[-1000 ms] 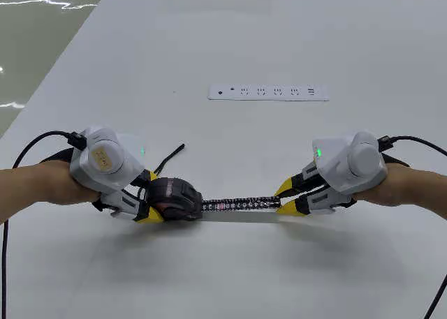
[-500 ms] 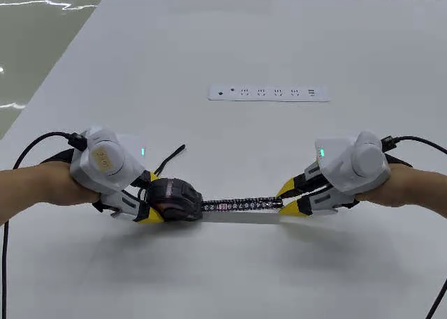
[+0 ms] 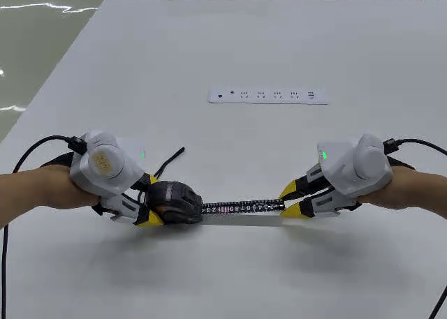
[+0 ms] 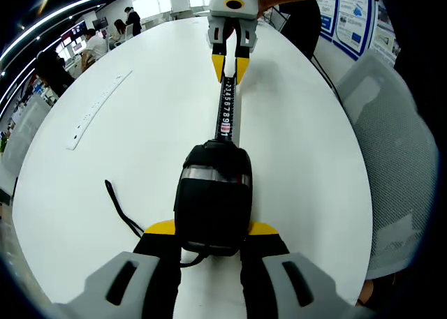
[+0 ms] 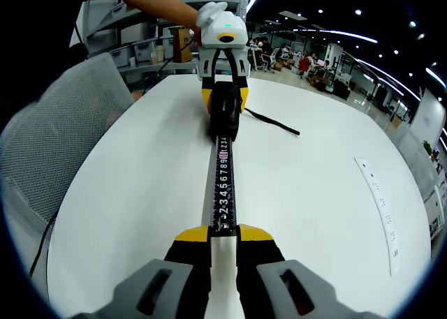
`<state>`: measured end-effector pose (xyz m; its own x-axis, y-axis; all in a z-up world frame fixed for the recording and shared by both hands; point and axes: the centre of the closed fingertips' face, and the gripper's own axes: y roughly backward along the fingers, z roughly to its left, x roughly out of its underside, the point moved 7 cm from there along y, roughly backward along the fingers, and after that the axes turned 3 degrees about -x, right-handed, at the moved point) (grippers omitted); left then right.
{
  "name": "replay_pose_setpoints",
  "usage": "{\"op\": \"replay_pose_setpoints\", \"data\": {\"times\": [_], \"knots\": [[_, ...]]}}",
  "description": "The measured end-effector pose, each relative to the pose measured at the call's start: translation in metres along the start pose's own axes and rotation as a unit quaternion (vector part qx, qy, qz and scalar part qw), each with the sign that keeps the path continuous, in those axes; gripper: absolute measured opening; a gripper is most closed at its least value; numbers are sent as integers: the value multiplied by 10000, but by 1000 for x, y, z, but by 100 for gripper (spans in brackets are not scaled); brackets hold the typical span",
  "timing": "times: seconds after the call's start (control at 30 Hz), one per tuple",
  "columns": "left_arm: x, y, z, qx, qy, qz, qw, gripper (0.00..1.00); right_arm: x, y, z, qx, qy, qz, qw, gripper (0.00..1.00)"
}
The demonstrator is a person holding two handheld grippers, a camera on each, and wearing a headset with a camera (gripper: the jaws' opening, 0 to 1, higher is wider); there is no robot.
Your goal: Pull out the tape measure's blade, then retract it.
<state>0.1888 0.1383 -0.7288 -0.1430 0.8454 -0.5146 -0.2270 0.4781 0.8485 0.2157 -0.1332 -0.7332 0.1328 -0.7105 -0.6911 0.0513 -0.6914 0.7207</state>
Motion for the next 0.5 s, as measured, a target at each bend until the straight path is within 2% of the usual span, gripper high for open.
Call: {"op": "replay_pose_setpoints", "data": {"times": [0.5], "knots": [[0, 0, 0, 2, 4, -5, 10000, 27, 1, 2, -1, 4, -5, 3, 10000, 11]]}}
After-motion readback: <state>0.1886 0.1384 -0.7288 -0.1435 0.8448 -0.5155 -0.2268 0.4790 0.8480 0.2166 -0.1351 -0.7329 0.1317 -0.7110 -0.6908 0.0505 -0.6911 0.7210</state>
